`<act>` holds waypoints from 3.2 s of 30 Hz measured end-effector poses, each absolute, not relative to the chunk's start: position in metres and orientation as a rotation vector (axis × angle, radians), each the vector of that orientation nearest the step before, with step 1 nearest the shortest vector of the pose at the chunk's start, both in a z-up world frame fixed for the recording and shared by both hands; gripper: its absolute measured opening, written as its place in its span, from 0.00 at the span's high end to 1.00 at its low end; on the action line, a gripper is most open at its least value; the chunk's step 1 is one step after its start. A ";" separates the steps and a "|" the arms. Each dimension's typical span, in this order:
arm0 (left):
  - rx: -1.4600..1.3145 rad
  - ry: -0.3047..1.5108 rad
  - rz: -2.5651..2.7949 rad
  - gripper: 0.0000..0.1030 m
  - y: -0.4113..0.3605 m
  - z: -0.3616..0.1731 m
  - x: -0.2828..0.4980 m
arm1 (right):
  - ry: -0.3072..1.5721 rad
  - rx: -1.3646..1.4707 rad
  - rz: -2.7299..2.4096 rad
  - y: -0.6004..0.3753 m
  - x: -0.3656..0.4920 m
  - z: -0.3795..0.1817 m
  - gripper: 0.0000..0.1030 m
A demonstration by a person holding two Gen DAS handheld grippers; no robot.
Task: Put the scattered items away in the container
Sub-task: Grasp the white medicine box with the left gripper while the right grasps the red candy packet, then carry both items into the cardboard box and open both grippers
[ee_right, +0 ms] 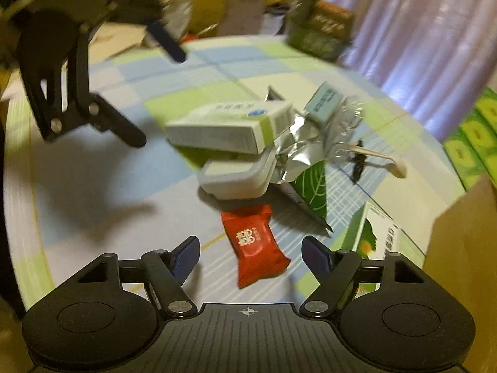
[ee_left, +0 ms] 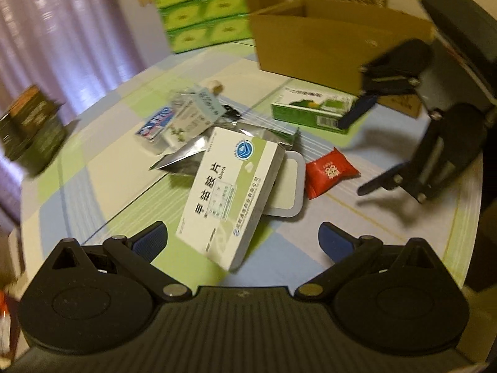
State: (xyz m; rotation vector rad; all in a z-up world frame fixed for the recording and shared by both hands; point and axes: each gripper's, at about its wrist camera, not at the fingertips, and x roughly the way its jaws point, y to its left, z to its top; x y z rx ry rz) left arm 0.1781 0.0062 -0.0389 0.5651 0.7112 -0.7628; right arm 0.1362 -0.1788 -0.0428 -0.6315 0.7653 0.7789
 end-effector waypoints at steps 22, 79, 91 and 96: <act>0.674 0.803 -1.031 0.30 -0.017 -0.072 0.257 | 0.951 -0.600 0.927 -0.175 0.191 -0.061 0.65; 0.210 0.783 -0.881 0.31 -0.312 0.042 0.195 | 0.610 -0.034 0.094 -0.463 0.116 0.081 0.70; 0.151 0.736 -0.836 0.31 -0.289 0.049 0.183 | 0.623 -0.012 0.105 -0.470 0.121 0.070 0.70; 0.103 0.726 -0.800 0.27 -0.260 0.057 0.170 | 0.631 -0.012 0.119 -0.463 0.121 0.067 0.70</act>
